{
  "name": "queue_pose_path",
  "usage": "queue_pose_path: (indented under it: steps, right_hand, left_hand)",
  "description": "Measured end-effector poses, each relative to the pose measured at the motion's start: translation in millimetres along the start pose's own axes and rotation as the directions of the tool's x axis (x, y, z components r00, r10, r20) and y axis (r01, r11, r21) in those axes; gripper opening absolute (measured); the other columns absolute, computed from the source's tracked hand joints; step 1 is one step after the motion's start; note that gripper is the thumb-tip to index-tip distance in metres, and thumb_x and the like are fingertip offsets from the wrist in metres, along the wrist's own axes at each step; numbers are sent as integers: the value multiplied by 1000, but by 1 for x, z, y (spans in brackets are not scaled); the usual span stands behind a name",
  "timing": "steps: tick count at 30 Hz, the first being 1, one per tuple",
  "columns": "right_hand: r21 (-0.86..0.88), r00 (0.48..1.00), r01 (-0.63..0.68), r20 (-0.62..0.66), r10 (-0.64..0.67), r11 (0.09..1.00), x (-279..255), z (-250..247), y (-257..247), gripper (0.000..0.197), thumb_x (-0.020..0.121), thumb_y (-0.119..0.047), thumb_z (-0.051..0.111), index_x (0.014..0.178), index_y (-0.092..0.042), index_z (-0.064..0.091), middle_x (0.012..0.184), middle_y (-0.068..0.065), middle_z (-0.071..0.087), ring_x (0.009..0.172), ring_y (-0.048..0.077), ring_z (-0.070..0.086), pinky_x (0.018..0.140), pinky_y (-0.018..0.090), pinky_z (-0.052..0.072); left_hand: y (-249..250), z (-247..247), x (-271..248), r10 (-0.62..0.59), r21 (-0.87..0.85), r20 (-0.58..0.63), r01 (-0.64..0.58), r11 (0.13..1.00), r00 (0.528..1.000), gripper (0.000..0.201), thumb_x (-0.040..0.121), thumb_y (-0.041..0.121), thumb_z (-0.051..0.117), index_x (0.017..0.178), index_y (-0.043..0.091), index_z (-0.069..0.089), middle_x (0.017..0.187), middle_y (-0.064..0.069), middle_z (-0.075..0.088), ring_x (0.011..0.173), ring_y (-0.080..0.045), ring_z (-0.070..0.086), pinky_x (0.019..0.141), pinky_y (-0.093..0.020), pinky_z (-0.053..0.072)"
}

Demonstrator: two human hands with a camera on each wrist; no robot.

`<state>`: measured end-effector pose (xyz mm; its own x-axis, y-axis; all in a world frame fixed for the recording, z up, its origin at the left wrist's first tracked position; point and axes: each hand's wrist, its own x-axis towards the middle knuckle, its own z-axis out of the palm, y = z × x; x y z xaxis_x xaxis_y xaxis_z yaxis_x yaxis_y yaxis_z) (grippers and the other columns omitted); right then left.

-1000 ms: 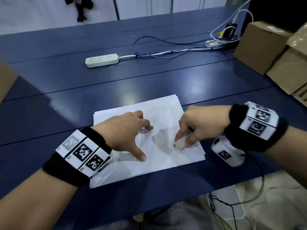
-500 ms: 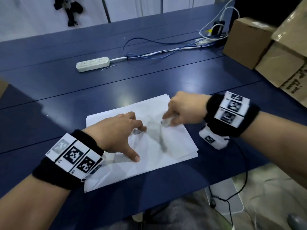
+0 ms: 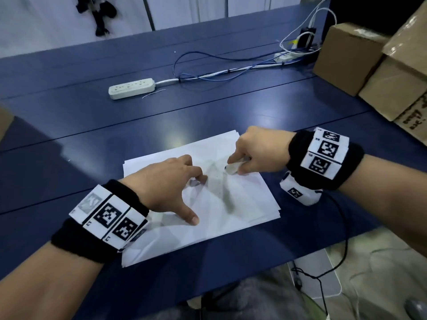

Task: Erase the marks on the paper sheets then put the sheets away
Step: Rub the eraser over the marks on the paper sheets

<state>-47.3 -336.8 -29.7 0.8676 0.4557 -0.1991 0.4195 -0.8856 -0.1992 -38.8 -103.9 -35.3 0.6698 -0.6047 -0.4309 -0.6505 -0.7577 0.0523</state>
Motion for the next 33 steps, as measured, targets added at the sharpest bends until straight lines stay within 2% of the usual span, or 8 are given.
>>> queue_pose_path:
  steps: [5,13,18,21,24,26,31,33]
  right_hand:
    - [118,948,153,262,-179,981,-25,5,-11,31,78,-34,72,109,-34,72,67,-18,54,66,-10,52,58,7,35]
    - [0,999,-27,-45,27,1000,-2,-2,10,28,82,-31,67,109,-31,73,55,-17,49,57,-2,47,53,17,32]
    - [111,937,152,300,-179,982,-39,2,-7,32,77,-31,72,109,-37,71,67,-18,54,66,-10,53,59,6,33]
    - [66,969,95,222,-108,993,-25,-1,-2,30,77,-31,73,107,-35,73,60,-19,54,61,-7,52,58,6,33]
    - [30,999,-5,39,4,1000,-5,-3,6,23,82,-39,66,97,-24,74,55,-7,52,59,10,45,58,26,44]
    - [15,1000,-24,-8,24,1000,-6,0,8,25,84,-38,63,102,-23,74,64,-5,58,66,14,50,60,28,45]
    - [154,944,120,289,-161,981,-36,5,-9,30,77,-32,71,107,-35,73,72,-14,60,66,-4,55,61,9,37]
    - [139,954,111,263,-145,984,-29,3,-6,30,76,-33,73,106,-35,73,70,-16,60,65,-8,55,61,8,37]
  left_hand:
    - [-2,2,0,5,-8,0,-5,1000,1000,91,53,74,76,132,42,45,105,19,33,105,-8,47,85,-35,50]
    - [-2,1,0,-3,-6,7,3,1000,1000,90,51,76,75,129,42,46,106,19,36,103,-9,49,83,-37,51]
    - [-4,3,1,-5,-20,5,5,1000,1000,90,51,75,76,129,42,46,108,20,36,105,-8,48,85,-37,51]
    - [-2,2,1,-2,-9,6,2,1000,1000,89,52,74,76,129,43,46,108,20,36,101,-7,47,83,-35,51]
    - [-1,1,0,-7,0,6,7,1000,1000,89,52,74,76,129,42,46,108,18,36,100,-8,47,81,-35,51]
    - [-1,1,1,-8,-3,6,8,1000,1000,90,51,74,76,129,42,46,108,18,37,102,-9,48,82,-36,51]
    - [-3,3,1,-14,-19,10,14,1000,1000,89,51,73,77,128,42,47,109,18,37,101,-9,49,83,-37,52]
    - [-2,2,2,-11,-10,13,11,1000,1000,88,51,73,78,128,42,47,108,18,37,101,-9,49,82,-37,52]
